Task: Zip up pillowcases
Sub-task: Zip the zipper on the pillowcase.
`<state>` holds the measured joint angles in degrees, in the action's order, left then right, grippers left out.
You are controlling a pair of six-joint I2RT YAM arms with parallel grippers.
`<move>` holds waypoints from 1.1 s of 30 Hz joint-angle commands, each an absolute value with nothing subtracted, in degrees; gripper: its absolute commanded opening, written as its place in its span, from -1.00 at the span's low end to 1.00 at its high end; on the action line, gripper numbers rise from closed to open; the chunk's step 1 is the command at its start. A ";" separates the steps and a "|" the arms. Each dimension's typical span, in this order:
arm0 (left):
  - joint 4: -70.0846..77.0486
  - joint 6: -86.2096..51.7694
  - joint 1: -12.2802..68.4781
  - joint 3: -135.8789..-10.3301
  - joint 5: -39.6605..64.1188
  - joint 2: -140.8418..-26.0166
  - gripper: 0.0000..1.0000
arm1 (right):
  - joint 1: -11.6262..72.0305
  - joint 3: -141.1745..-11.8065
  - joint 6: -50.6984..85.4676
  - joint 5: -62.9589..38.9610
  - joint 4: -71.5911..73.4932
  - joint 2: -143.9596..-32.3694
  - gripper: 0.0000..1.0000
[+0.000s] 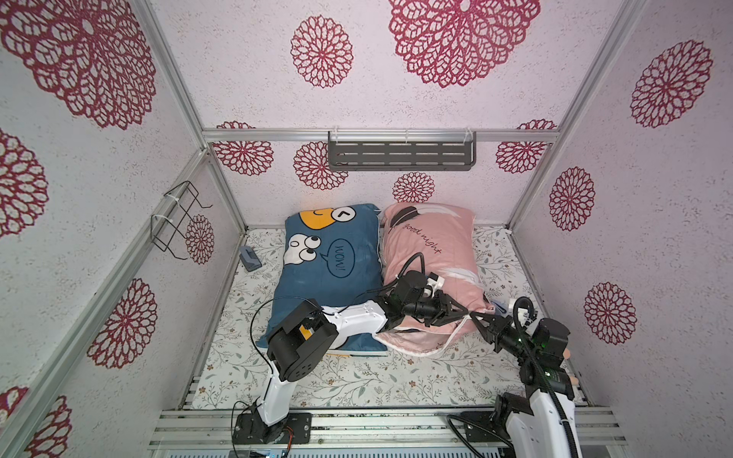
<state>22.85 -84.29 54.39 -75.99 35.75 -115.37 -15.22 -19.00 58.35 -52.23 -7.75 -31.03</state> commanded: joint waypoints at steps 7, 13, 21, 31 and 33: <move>25.46 -85.50 54.55 -75.98 36.20 -114.99 -0.44 | -15.22 -21.36 55.20 -52.11 -10.15 -30.74 -1.00; 25.83 -85.87 54.66 -76.19 36.28 -115.36 -0.46 | -15.25 -20.92 55.61 -52.20 -9.51 -30.67 -1.00; 25.95 -86.59 54.84 -76.64 37.35 -116.60 -0.41 | -15.27 -21.27 56.54 -52.28 -8.44 -30.61 -1.00; 27.59 -87.79 54.91 -75.89 37.95 -117.28 -0.43 | -15.27 -21.31 57.37 -51.68 -7.59 -30.39 -1.00; 28.05 -88.14 54.88 -75.77 38.10 -117.62 -0.44 | -15.30 -21.46 57.70 -51.68 -7.39 -30.22 -1.00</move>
<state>25.91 -87.05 54.39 -75.96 37.04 -116.14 -15.22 -19.53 56.75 -51.18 -10.28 -30.96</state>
